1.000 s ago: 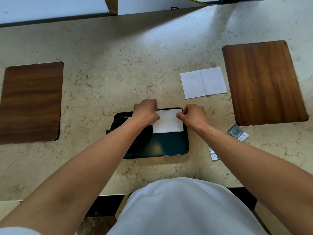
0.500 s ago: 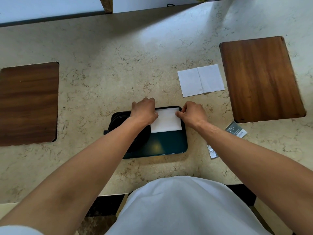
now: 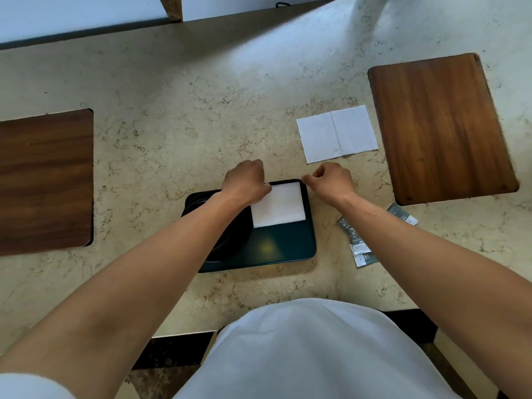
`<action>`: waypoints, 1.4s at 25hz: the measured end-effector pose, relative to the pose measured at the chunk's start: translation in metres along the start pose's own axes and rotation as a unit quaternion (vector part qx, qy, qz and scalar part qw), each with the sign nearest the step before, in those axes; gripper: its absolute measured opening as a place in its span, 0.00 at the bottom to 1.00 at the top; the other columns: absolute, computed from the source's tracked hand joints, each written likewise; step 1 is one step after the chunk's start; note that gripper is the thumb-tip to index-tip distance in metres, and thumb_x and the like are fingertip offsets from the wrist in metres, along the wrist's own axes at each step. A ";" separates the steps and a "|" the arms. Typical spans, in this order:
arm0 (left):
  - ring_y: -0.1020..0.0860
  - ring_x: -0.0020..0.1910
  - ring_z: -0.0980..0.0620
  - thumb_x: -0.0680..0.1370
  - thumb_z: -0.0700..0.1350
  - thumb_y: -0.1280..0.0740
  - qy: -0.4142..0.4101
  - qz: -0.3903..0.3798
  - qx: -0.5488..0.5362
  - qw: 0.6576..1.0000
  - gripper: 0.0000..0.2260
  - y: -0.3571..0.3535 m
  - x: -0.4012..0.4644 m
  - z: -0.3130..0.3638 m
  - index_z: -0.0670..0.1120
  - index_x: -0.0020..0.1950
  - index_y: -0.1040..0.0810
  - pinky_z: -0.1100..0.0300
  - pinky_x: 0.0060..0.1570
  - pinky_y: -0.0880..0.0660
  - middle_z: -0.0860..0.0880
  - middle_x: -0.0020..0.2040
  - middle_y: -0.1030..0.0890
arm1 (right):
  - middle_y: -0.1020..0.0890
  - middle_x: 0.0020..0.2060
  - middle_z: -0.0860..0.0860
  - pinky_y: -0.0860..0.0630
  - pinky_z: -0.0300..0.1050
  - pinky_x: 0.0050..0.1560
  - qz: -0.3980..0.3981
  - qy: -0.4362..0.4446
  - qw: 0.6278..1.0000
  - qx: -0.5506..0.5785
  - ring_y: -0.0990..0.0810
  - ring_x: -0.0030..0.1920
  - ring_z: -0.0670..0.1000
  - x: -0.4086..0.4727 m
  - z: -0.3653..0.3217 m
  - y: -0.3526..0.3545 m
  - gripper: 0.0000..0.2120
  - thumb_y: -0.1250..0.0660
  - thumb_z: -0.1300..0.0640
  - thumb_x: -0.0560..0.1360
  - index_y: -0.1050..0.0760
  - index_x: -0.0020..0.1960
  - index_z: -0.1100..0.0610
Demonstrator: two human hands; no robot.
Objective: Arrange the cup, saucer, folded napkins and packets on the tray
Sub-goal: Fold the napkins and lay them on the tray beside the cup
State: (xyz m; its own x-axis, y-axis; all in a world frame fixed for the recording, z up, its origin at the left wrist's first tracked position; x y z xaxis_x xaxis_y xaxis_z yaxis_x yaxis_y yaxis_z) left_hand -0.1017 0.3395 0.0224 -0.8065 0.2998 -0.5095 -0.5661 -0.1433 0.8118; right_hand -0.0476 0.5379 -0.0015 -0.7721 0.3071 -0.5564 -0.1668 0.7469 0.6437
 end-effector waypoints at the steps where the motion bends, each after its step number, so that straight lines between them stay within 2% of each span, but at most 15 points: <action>1: 0.23 0.52 0.45 0.77 0.46 0.32 -0.002 0.005 -0.021 1.000 0.09 0.002 0.004 0.004 0.43 0.55 0.23 0.50 0.51 0.23 0.46 0.53 0.21 | 0.19 0.43 0.48 0.30 0.42 0.38 0.003 -0.009 1.000 0.020 0.20 0.43 0.48 0.003 0.002 0.004 0.11 0.30 0.46 0.77 0.21 0.49 0.55; 5: 0.23 0.50 0.48 0.77 0.47 0.32 -0.017 0.025 -0.107 0.994 0.10 0.009 0.025 0.026 0.44 0.55 0.22 0.55 0.44 0.27 0.48 0.51 0.20 | 0.18 0.45 0.49 0.33 0.38 0.34 0.029 -0.026 0.998 0.040 0.22 0.41 0.45 0.015 0.010 0.020 0.09 0.30 0.49 0.77 0.21 0.51 0.55; 8: 0.22 0.54 0.47 0.77 0.46 0.31 -0.038 0.015 -0.113 0.993 0.11 0.009 0.051 0.046 0.44 0.57 0.21 0.54 0.49 0.25 0.47 0.53 0.19 | 0.18 0.49 0.49 0.32 0.39 0.36 0.059 -0.045 0.996 0.044 0.23 0.43 0.46 0.026 0.019 0.036 0.08 0.31 0.50 0.78 0.22 0.54 0.53; 12: 0.23 0.60 0.45 0.77 0.43 0.31 -0.078 0.027 -0.085 0.993 0.14 0.009 0.083 0.074 0.44 0.62 0.21 0.54 0.55 0.26 0.44 0.59 0.22 | 0.20 0.60 0.53 0.25 0.44 0.52 0.122 -0.056 0.990 0.050 0.19 0.56 0.53 0.041 0.033 0.056 0.19 0.30 0.51 0.78 0.27 0.66 0.55; 14: 0.27 0.65 0.43 0.78 0.43 0.32 -0.116 0.034 -0.040 0.992 0.18 0.009 0.095 0.086 0.45 0.68 0.24 0.52 0.59 0.27 0.43 0.64 0.25 | 0.24 0.64 0.56 0.25 0.45 0.55 0.166 -0.057 0.984 0.028 0.21 0.58 0.54 0.052 0.039 0.063 0.23 0.29 0.50 0.77 0.30 0.69 0.55; 18: 0.33 0.73 0.40 0.78 0.42 0.33 -0.191 0.062 0.074 0.977 0.22 0.003 0.109 0.106 0.43 0.73 0.28 0.47 0.67 0.30 0.41 0.74 0.30 | 0.28 0.66 0.57 0.23 0.46 0.49 0.213 -0.094 0.972 -0.021 0.21 0.55 0.54 0.070 0.048 0.066 0.28 0.29 0.44 0.76 0.32 0.70 0.56; 22: 0.34 0.74 0.39 0.78 0.46 0.32 -0.189 0.085 0.131 0.969 0.24 -0.005 0.116 0.111 0.41 0.73 0.31 0.46 0.72 0.35 0.39 0.75 0.33 | 0.27 0.61 0.56 0.26 0.44 0.42 0.226 -0.101 0.968 -0.032 0.25 0.45 0.50 0.077 0.051 0.060 0.30 0.25 0.42 0.72 0.30 0.66 0.56; 25: 0.31 0.70 0.39 0.78 0.46 0.33 -0.173 0.084 0.143 0.971 0.23 -0.009 0.117 0.110 0.42 0.71 0.29 0.46 0.68 0.32 0.40 0.73 0.31 | 0.26 0.59 0.55 0.26 0.42 0.43 0.228 -0.094 0.969 -0.016 0.25 0.44 0.49 0.079 0.048 0.061 0.27 0.24 0.43 0.71 0.28 0.62 0.55; 28: 0.28 0.65 0.39 0.76 0.44 0.32 -0.167 0.091 0.132 0.973 0.22 -0.008 0.114 0.110 0.42 0.70 0.28 0.47 0.62 0.29 0.40 0.69 0.28 | 0.25 0.59 0.55 0.21 0.46 0.53 0.201 -0.086 0.976 0.012 0.21 0.50 0.53 0.080 0.047 0.066 0.18 0.25 0.47 0.72 0.23 0.56 0.55; 30: 0.28 0.63 0.40 0.75 0.43 0.31 -0.152 0.087 0.109 0.978 0.24 -0.007 0.111 0.112 0.42 0.71 0.29 0.48 0.59 0.28 0.41 0.67 0.27 | 0.24 0.58 0.56 0.22 0.47 0.58 0.187 -0.070 0.980 0.027 0.21 0.56 0.55 0.077 0.045 0.066 0.11 0.27 0.51 0.72 0.21 0.51 0.55; 32: 0.29 0.64 0.41 0.74 0.43 0.29 -0.130 0.067 0.080 0.986 0.28 -0.007 0.109 0.112 0.44 0.74 0.32 0.48 0.59 0.28 0.42 0.68 0.29 | 0.22 0.57 0.55 0.25 0.45 0.57 0.170 -0.051 0.983 0.039 0.22 0.57 0.55 0.071 0.040 0.063 0.05 0.29 0.54 0.72 0.22 0.47 0.53; 35: 0.27 0.61 0.42 0.73 0.43 0.27 -0.085 0.036 -0.033 0.995 0.31 -0.006 0.106 0.110 0.45 0.74 0.33 0.50 0.58 0.26 0.42 0.66 0.30 | 0.19 0.49 0.51 0.24 0.44 0.51 0.139 -0.010 0.987 0.082 0.21 0.51 0.52 0.062 0.032 0.060 0.04 0.28 0.55 0.72 0.22 0.45 0.52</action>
State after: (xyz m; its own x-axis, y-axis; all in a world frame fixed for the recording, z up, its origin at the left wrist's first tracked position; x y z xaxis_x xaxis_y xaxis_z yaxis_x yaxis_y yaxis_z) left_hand -0.1650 0.4756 -0.0053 -0.8078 0.4416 -0.3904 -0.5225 -0.2299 0.8211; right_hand -0.0862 0.6209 -0.0141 -0.7611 0.5244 -0.3816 0.1531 0.7171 0.6800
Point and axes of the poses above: each hand's wrist, its own x-axis towards the middle knuckle, its own y-axis out of the back of the hand, z = x × y, the point moved 1 cm from there along x, towards the middle knuckle
